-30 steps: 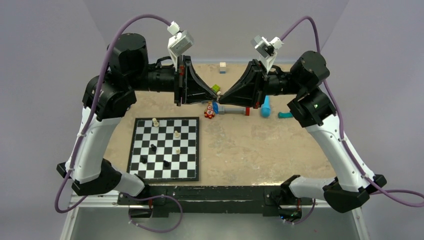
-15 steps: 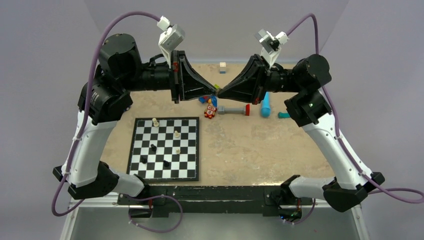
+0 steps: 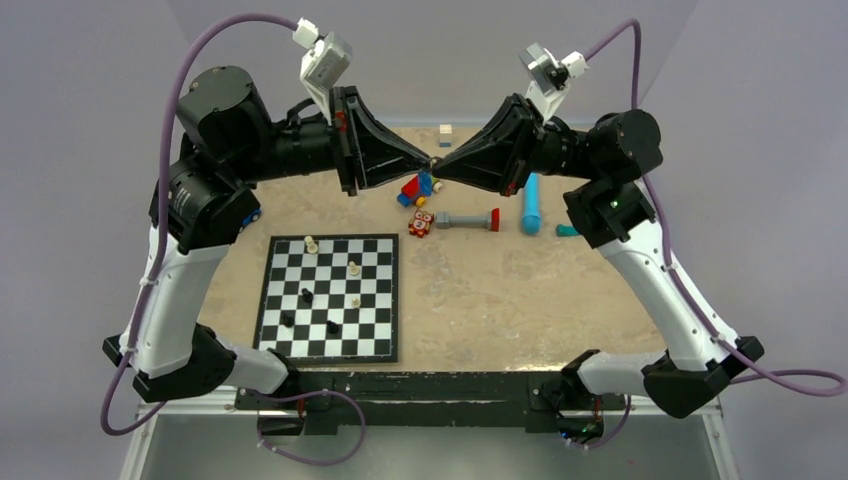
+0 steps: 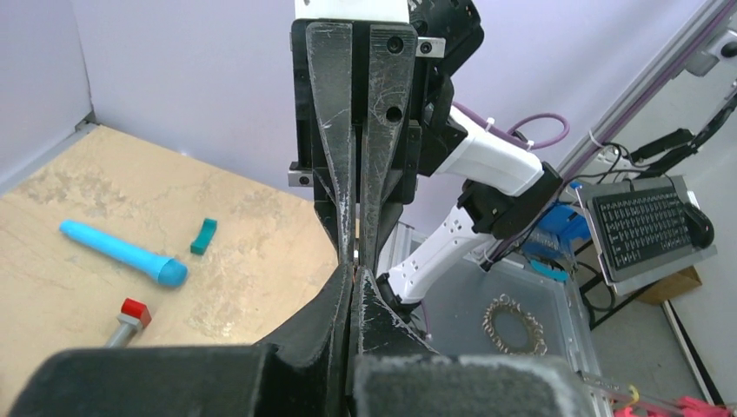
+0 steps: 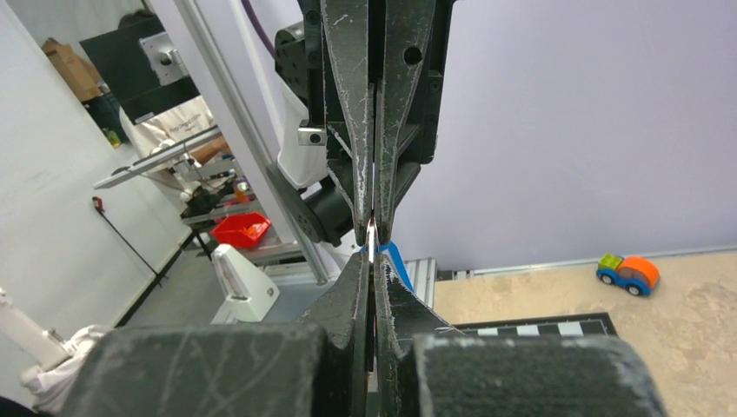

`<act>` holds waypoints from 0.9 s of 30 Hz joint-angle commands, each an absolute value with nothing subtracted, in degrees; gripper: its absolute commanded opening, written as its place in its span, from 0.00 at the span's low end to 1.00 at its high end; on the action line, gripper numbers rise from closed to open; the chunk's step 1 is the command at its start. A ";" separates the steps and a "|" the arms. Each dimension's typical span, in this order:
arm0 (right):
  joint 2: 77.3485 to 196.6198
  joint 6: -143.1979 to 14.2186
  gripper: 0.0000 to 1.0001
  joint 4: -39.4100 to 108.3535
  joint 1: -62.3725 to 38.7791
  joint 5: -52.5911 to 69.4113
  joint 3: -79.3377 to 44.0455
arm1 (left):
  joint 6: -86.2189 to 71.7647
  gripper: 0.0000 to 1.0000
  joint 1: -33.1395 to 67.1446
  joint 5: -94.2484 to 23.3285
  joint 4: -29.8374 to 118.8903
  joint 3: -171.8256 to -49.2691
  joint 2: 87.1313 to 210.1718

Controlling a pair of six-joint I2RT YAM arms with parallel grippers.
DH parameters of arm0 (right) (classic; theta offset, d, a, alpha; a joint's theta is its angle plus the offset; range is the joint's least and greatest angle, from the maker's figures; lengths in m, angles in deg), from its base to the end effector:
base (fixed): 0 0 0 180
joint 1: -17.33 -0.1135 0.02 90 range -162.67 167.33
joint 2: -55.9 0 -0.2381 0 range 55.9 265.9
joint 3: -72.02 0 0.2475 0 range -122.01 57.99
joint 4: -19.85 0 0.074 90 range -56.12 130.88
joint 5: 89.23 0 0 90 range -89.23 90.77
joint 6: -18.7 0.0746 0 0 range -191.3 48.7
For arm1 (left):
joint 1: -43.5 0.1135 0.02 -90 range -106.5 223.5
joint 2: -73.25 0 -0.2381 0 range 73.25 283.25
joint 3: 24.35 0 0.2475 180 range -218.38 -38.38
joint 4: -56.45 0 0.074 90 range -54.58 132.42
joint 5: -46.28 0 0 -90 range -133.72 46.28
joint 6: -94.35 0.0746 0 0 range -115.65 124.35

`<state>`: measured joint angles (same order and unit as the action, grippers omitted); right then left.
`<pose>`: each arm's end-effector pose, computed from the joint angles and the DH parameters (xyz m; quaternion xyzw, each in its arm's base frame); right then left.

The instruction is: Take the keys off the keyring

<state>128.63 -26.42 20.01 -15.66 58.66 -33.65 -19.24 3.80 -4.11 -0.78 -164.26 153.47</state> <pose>0.1775 0.1905 0.5370 -0.3792 0.4608 0.6631 0.4519 0.1511 -0.1872 0.5675 0.3335 0.6101 -0.5560 0.4554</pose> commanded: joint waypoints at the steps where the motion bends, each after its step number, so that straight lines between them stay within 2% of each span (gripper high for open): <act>1: 130.32 -21.62 0.00 9.11 -16.57 54.62 -36.00 | -22.05 0.00 3.57 -6.20 3.14 -164.00 154.61; 5: 131.75 -19.15 0.00 5.30 -16.66 54.60 -36.61 | -22.53 0.00 3.57 -6.58 3.93 -164.10 154.80; 26: 132.64 -20.68 0.00 6.33 -16.68 52.65 -38.71 | -23.58 0.00 3.55 -10.90 5.24 -161.04 153.40; 27: 132.59 -20.76 0.04 6.47 -16.76 52.89 -38.81 | -23.47 0.00 3.56 -10.89 5.07 -161.04 153.40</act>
